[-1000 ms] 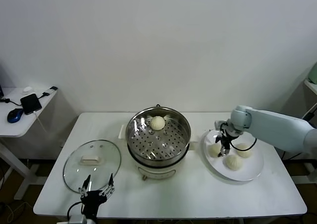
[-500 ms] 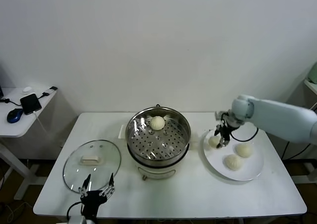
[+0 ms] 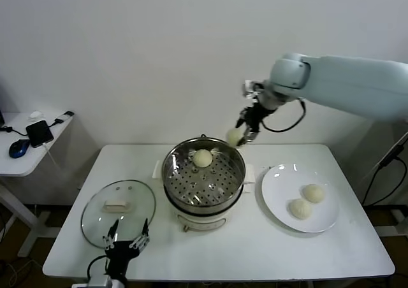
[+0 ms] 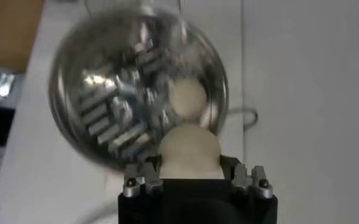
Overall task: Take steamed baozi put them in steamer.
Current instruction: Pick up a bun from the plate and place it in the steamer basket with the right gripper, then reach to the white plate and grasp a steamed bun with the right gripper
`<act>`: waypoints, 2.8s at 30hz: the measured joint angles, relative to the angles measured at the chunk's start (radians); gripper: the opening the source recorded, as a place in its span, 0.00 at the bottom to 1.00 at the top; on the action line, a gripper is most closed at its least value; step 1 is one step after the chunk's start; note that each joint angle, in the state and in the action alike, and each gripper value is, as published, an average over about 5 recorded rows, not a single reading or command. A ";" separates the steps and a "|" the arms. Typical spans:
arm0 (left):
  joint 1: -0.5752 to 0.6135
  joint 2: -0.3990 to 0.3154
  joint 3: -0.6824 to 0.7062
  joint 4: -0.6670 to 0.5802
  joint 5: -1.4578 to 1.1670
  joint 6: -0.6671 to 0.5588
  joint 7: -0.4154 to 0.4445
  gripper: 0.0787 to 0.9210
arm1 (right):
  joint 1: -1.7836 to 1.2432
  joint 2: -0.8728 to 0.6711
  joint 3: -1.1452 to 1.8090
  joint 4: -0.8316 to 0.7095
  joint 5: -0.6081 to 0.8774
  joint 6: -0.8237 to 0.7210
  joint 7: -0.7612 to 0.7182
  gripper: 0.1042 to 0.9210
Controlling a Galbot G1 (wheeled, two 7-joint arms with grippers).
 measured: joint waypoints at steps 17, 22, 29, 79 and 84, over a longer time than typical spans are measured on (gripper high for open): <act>0.012 -0.002 -0.003 -0.004 0.000 -0.012 0.000 0.88 | -0.201 0.207 0.054 -0.061 0.018 -0.123 0.154 0.66; 0.009 -0.002 -0.001 -0.001 0.000 -0.014 0.000 0.88 | -0.266 0.238 0.073 -0.108 -0.004 -0.131 0.179 0.66; 0.005 -0.003 0.000 0.001 -0.003 -0.014 -0.001 0.88 | -0.330 0.264 0.092 -0.166 -0.024 -0.135 0.195 0.69; 0.021 -0.020 0.001 0.000 0.021 -0.017 -0.001 0.88 | -0.368 -0.503 -0.019 -0.008 -0.659 0.191 -0.146 0.88; 0.023 -0.021 0.002 0.002 0.023 -0.018 -0.001 0.88 | -0.471 -0.501 0.066 -0.047 -0.709 0.175 -0.113 0.88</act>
